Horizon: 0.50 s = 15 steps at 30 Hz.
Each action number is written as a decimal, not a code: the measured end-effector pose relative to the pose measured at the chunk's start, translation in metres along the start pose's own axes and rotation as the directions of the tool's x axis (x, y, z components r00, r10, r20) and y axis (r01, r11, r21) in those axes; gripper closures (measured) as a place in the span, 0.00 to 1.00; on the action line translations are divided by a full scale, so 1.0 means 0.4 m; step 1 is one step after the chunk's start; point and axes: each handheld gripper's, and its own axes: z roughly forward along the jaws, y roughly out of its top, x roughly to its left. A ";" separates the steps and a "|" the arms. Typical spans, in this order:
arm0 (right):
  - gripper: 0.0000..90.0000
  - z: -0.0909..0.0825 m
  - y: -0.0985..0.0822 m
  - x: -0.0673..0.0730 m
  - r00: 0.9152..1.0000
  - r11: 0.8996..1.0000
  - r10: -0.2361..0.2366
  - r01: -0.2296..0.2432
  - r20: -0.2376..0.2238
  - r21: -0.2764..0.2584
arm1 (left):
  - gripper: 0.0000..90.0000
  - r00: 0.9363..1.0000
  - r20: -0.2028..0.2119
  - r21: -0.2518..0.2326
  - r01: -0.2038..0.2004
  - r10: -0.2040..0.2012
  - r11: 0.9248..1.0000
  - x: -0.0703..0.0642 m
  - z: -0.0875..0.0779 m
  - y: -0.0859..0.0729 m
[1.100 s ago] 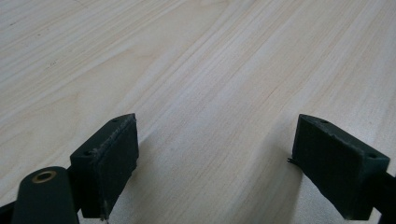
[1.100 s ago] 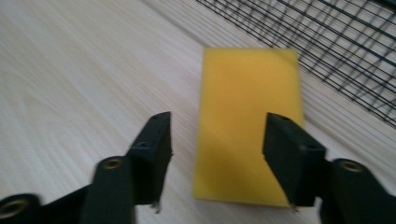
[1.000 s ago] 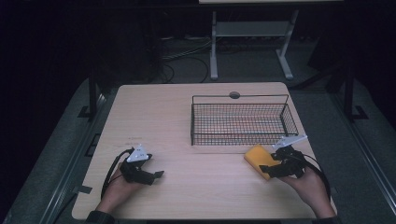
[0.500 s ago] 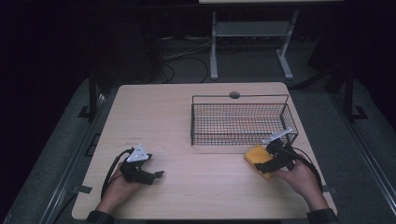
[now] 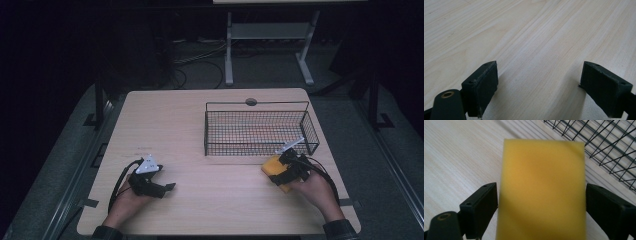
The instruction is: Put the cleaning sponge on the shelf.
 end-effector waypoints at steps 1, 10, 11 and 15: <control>0.13 0.002 0.000 0.000 1.000 1.000 -0.001 0.001 -0.001 0.002 | 0.15 1.000 0.000 0.000 0.000 0.000 1.000 0.000 0.000 0.000; 0.18 0.012 -0.001 0.004 1.000 1.000 0.000 0.000 0.000 0.015 | 0.15 1.000 0.000 0.000 0.000 0.000 1.000 0.000 0.000 0.000; 0.20 0.011 -0.001 0.003 1.000 1.000 -0.002 0.002 -0.002 0.016 | 0.15 1.000 0.000 0.000 0.000 0.000 1.000 0.000 0.000 0.000; 0.23 0.009 -0.002 0.002 1.000 1.000 -0.005 0.005 -0.004 0.012 | 0.15 1.000 0.000 0.000 0.000 0.000 1.000 0.000 0.000 0.000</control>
